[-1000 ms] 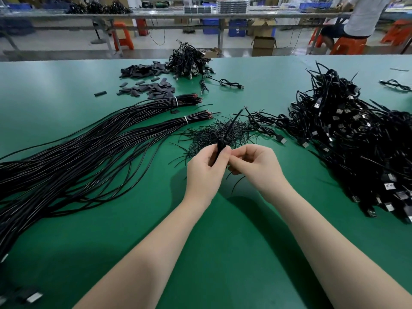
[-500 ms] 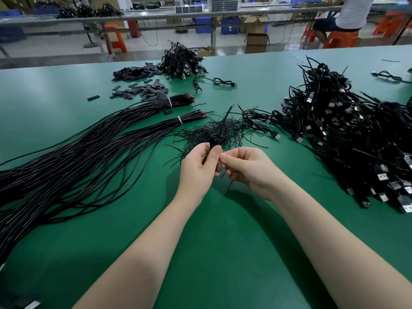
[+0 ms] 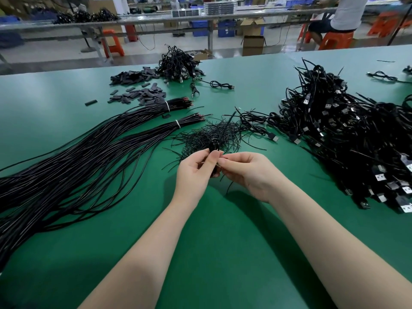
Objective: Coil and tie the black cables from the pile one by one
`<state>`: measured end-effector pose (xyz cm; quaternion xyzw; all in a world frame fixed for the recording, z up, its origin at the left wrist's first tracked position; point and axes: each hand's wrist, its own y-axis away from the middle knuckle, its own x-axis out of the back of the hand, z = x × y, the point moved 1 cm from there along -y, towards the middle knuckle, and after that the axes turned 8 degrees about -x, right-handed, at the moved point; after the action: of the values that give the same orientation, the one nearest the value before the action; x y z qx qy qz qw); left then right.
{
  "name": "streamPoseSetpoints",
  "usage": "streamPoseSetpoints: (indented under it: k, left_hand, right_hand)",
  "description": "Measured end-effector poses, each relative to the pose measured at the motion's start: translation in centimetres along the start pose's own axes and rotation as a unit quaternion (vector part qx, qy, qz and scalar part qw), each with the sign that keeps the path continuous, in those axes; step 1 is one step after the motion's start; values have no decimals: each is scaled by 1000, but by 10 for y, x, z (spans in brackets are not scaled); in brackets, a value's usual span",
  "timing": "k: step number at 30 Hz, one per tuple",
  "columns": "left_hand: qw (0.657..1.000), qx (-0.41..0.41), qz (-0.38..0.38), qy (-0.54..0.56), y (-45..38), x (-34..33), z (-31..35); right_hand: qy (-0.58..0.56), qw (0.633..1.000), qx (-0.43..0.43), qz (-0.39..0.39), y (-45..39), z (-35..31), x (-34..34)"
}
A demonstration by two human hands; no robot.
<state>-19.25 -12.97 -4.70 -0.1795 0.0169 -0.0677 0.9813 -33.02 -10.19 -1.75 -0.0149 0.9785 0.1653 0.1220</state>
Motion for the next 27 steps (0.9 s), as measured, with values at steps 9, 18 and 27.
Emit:
streamPoseSetpoints:
  k: [9, 18, 27]
  left_hand:
    - [996, 60, 13, 62, 0, -2, 13]
    - [981, 144, -36, 121, -3, 6, 13]
    - [933, 221, -90, 268, -3, 13, 12]
  right_hand:
    - [389, 823, 384, 153, 2, -2, -4]
    - [561, 624, 532, 111, 4, 1, 1]
    - [428, 778, 451, 94, 6, -5, 1]
